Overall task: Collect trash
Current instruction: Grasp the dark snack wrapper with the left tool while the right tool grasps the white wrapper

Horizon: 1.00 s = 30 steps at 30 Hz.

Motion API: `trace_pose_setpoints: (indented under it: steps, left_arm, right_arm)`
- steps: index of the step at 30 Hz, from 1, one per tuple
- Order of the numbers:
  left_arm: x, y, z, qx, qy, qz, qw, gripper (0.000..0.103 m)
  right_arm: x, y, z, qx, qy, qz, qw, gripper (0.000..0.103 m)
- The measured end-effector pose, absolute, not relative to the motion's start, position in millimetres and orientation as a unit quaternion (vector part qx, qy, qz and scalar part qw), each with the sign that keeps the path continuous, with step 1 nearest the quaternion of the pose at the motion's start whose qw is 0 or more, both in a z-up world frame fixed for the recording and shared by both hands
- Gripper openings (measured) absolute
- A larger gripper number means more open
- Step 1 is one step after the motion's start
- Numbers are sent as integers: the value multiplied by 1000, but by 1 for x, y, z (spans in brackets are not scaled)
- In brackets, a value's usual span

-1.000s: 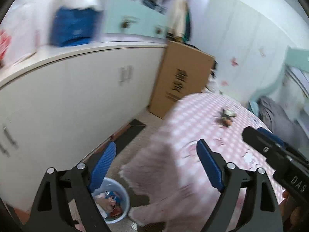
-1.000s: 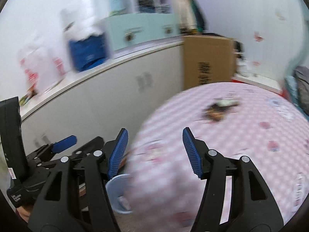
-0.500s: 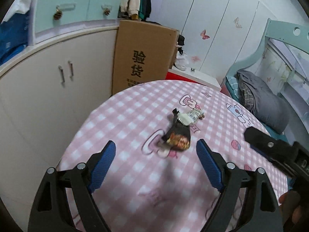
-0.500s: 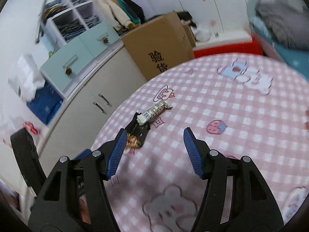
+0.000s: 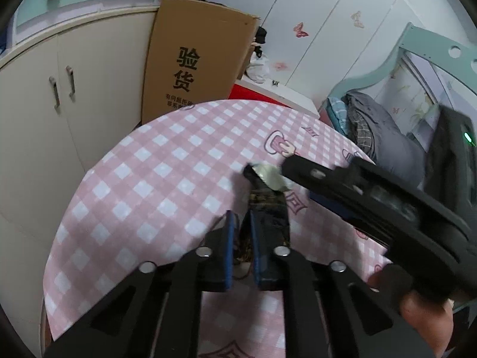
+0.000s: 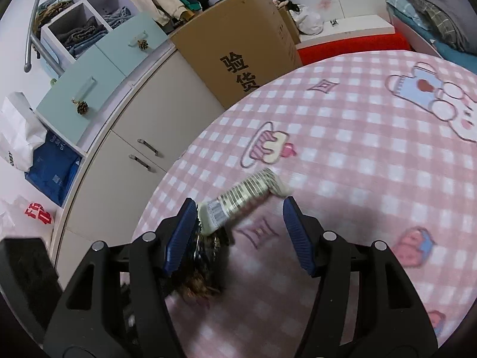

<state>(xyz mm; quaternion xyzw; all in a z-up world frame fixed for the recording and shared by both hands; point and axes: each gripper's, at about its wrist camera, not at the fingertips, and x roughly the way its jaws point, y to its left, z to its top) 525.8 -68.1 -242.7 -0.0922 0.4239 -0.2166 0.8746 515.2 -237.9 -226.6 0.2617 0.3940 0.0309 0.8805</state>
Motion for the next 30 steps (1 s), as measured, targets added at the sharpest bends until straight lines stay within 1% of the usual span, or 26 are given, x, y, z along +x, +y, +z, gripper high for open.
trace_pose_setpoints:
  steps: [1, 3, 4, 5, 8, 11, 16, 18, 19, 20, 21, 22, 28, 30]
  left_arm:
    - [526, -69, -241, -87, 420, -215, 877, 2]
    - [525, -68, -239, -78, 416, -209, 882, 2]
    - [525, -69, -238, -77, 415, -208, 882, 1]
    - [525, -68, -237, -76, 412, -207, 884, 1]
    - [526, -59, -234, -75, 408, -185, 891, 1]
    - [525, -43, -231, -83, 402, -161, 898, 0]
    - [517, -17, -219, -83, 381, -119, 913, 0]
    - [516, -8, -214, -91, 373, -107, 917, 0]
    - [516, -3, -211, -97, 369, -99, 919, 0]
    - [515, 0, -209, -100, 366, -95, 920, 0]
    - [514, 4, -207, -103, 361, -91, 922, 0]
    - [514, 7, -205, -104, 358, -87, 924, 0]
    - [521, 24, -204, -105, 343, -73, 931, 0]
    - [523, 30, -206, -104, 343, -73, 931, 0]
  right_arm:
    - [518, -235, -227, 257, 396, 29, 881, 50]
    - [523, -229, -228, 243, 399, 20, 884, 39]
    - [526, -228, -230, 246, 404, 27, 881, 24]
    - [527, -227, -231, 243, 405, 24, 881, 18]
    - [526, -227, -232, 229, 405, 25, 885, 6]
    - [521, -230, -234, 228, 406, 33, 884, 2]
    - [505, -232, -219, 228, 384, 32, 894, 2]
    - [503, -232, -211, 236, 370, 22, 898, 3]
    - [505, -231, -209, 238, 375, 15, 896, 13]
    - [506, -231, -209, 240, 378, 11, 894, 41]
    - [508, -228, -207, 236, 372, -1, 898, 59]
    - [510, -223, -205, 222, 369, -13, 903, 67]
    - [544, -205, -221, 195, 400, -42, 895, 66]
    - [552, -201, -222, 179, 397, -53, 899, 66]
